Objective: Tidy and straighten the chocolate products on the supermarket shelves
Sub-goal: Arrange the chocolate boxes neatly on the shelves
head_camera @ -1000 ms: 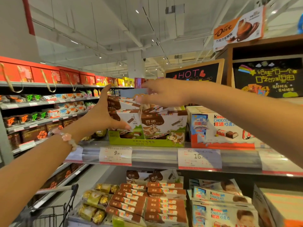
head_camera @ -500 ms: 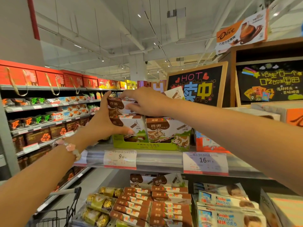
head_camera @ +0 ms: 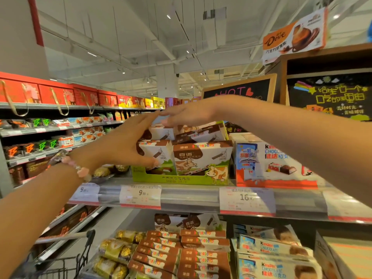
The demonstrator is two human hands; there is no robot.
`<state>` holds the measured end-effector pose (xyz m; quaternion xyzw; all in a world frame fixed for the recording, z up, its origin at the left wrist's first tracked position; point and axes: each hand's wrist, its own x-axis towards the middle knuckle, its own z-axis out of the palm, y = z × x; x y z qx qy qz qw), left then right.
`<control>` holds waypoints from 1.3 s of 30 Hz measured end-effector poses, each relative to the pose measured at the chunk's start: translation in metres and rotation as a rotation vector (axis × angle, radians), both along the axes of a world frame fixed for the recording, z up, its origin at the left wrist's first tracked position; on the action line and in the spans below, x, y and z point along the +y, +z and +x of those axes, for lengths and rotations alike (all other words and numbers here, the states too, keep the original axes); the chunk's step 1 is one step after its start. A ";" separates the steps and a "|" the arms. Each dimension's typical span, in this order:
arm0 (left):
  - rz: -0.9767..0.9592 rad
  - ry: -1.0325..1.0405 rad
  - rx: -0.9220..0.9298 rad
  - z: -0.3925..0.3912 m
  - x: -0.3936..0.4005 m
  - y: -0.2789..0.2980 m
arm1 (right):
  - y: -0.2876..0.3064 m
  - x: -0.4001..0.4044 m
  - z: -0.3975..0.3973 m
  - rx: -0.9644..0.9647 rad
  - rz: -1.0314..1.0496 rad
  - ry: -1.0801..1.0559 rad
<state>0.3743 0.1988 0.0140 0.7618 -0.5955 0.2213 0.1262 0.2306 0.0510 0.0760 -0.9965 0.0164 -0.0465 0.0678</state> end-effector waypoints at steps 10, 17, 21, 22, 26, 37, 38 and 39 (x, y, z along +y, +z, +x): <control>0.117 0.044 -0.020 -0.005 -0.016 0.004 | -0.004 -0.025 -0.037 0.079 -0.318 -0.065; 0.134 0.035 -0.028 -0.007 -0.025 0.013 | 0.003 -0.037 -0.060 -0.229 -0.112 -0.066; 0.161 0.001 0.080 -0.009 -0.025 0.015 | -0.008 -0.025 -0.055 -0.098 -0.227 -0.048; 0.189 0.006 0.099 -0.008 -0.025 0.014 | -0.011 -0.021 -0.051 -0.048 -0.265 -0.053; 0.207 -0.023 0.108 -0.013 -0.023 0.016 | -0.012 -0.011 -0.041 0.066 -0.344 -0.098; 0.109 -0.316 0.228 -0.054 -0.019 0.009 | 0.010 -0.034 -0.054 0.096 -0.215 -0.072; 0.101 -0.309 0.200 -0.056 -0.022 0.007 | 0.009 -0.035 -0.054 0.050 -0.219 -0.057; 0.091 -0.301 0.184 -0.058 -0.024 0.006 | 0.007 -0.035 -0.055 0.001 -0.227 -0.038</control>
